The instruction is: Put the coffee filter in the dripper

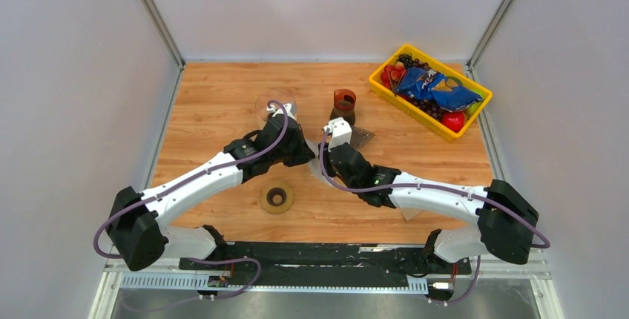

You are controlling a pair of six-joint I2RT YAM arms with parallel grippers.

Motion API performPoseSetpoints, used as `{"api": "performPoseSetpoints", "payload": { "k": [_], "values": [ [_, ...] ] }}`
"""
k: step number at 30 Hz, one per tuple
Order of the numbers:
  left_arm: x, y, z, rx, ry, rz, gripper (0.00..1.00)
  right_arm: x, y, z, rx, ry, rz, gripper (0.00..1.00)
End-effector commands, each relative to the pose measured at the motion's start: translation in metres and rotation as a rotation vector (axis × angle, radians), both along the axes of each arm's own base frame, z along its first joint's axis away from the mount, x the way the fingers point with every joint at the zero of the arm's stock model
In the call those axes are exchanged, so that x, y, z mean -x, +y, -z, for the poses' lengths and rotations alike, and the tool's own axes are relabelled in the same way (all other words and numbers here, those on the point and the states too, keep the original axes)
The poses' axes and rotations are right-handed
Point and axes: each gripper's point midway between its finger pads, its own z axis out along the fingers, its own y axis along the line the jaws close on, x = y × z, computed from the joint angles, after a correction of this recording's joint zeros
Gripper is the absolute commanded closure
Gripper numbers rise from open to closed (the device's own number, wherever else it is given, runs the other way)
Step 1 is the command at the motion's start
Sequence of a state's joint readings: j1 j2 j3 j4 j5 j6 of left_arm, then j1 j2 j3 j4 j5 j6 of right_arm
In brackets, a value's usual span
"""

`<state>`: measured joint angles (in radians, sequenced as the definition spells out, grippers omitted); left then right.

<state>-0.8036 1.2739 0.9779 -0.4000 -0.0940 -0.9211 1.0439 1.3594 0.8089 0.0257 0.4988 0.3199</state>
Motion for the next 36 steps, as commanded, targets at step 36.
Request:
{"api": "performPoseSetpoints", "payload": {
  "k": [36],
  "values": [
    [0.013,0.025,0.014,-0.285,0.021,0.172,0.92,-0.007,0.006,-0.031,0.049,-0.077,-0.143,1.00]
  ]
}}
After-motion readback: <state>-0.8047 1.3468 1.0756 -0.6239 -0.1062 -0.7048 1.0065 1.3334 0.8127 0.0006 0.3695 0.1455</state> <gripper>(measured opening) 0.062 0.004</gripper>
